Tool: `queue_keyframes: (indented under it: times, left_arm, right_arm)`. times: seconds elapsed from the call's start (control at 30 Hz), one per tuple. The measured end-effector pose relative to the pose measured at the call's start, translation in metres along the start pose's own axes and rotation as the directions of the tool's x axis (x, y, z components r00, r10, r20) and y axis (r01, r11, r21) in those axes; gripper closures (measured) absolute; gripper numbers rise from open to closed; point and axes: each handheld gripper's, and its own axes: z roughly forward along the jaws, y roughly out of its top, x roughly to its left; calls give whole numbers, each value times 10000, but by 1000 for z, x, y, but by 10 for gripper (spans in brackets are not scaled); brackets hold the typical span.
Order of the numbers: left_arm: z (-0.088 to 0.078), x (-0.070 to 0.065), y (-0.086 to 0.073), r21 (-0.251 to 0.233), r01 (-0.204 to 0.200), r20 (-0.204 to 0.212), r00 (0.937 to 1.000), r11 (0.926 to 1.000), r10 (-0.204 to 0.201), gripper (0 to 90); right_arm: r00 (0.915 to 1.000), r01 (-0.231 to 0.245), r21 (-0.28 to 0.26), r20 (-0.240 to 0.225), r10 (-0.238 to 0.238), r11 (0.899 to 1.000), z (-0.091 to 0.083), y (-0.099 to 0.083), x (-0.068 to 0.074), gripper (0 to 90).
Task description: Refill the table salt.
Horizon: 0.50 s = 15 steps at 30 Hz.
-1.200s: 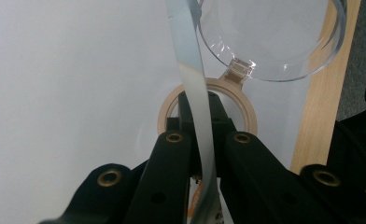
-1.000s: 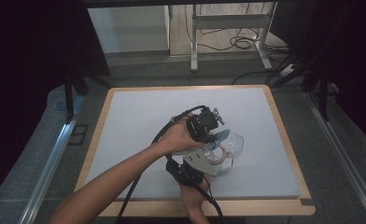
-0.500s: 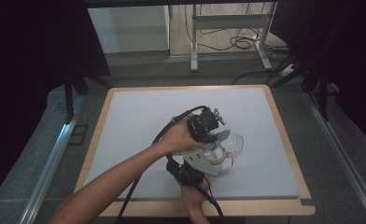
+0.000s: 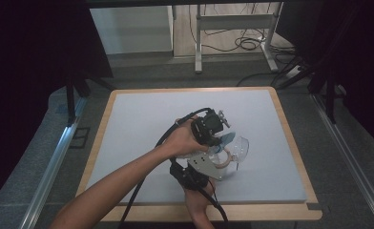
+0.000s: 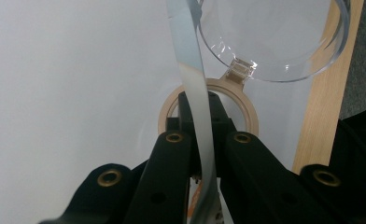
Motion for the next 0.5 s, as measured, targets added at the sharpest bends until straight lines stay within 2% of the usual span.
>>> queue_keyframes:
  times: [0.5]
  left_arm:
    - [-1,-1,0,104,16,-108,9999,9999,-15,900]
  right_arm:
    - [10000,-75,-31,-23,75,10000,1,1,2,415]
